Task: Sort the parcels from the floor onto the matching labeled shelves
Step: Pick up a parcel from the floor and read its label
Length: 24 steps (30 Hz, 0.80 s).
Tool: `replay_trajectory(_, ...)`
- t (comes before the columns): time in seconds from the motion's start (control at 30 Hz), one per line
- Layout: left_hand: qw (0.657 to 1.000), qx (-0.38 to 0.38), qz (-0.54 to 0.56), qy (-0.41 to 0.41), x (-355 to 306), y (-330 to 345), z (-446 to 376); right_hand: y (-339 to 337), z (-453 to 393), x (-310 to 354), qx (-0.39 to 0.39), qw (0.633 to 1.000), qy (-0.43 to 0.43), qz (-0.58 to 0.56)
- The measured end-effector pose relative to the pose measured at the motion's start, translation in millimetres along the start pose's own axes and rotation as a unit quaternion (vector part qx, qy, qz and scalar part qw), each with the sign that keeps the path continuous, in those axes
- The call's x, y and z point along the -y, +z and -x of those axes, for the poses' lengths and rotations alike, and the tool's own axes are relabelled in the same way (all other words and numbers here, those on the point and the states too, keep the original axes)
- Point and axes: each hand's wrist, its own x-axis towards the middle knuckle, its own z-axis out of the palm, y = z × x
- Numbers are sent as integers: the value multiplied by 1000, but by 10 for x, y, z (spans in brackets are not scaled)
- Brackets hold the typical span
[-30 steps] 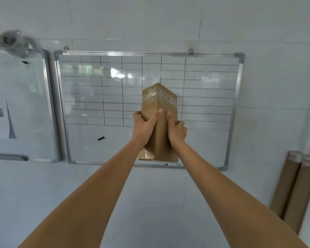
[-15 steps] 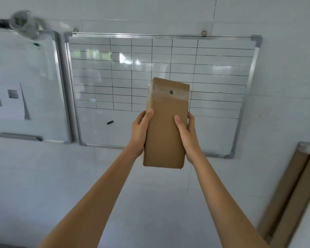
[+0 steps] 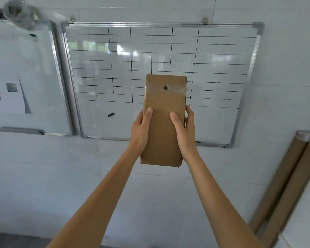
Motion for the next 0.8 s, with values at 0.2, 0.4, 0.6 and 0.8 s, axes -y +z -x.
replay_trajectory(0.2,999,-26,21,-7,-1,-77,103,12,107,15,20,1000,10,-15)
replay_trajectory(0.4,999,-10,50,-7,-21,-167,179,-68,256,-64,35,998,17,-58)
replay_trajectory(0.6,999,-19,33,-8,32,-218,216,6,319,-152,9,996,27,-80)
replay_trajectory(0.8,994,-75,-61,48,135,-158,227,70,378,-260,-69,997,-5,-26)
